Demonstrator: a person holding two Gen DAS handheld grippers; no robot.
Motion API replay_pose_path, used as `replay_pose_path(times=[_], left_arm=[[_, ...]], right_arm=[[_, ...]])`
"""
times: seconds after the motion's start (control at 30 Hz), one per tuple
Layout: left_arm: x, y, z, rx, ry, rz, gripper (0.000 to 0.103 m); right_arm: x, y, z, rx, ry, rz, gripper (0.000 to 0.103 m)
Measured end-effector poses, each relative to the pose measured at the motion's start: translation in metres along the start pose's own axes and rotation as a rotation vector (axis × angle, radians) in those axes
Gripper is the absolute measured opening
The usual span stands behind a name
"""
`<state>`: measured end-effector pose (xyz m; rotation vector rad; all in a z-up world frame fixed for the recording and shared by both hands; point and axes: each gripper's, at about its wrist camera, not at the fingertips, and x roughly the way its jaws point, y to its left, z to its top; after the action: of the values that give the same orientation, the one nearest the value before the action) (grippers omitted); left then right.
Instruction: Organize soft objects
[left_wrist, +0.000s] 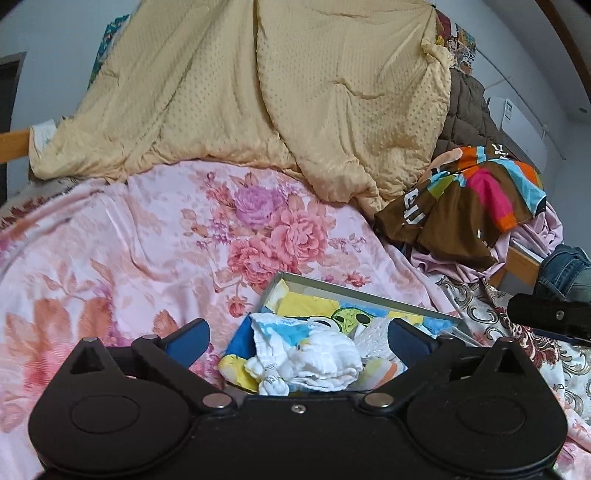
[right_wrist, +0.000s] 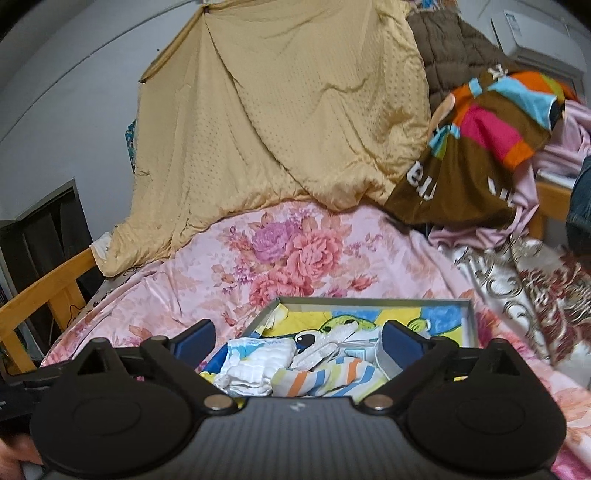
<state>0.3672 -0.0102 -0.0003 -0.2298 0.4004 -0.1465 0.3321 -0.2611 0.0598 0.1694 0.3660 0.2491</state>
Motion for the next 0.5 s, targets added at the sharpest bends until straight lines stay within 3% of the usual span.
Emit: replay_pose_path(times=[0.5], left_arm=[[-0.079, -0.018, 0.005, 0.051, -0.056, -0.011, 0.102]], right_arm=[[-0.068, 0.014, -0.005, -0.028, -0.042, -0.02, 0.103]])
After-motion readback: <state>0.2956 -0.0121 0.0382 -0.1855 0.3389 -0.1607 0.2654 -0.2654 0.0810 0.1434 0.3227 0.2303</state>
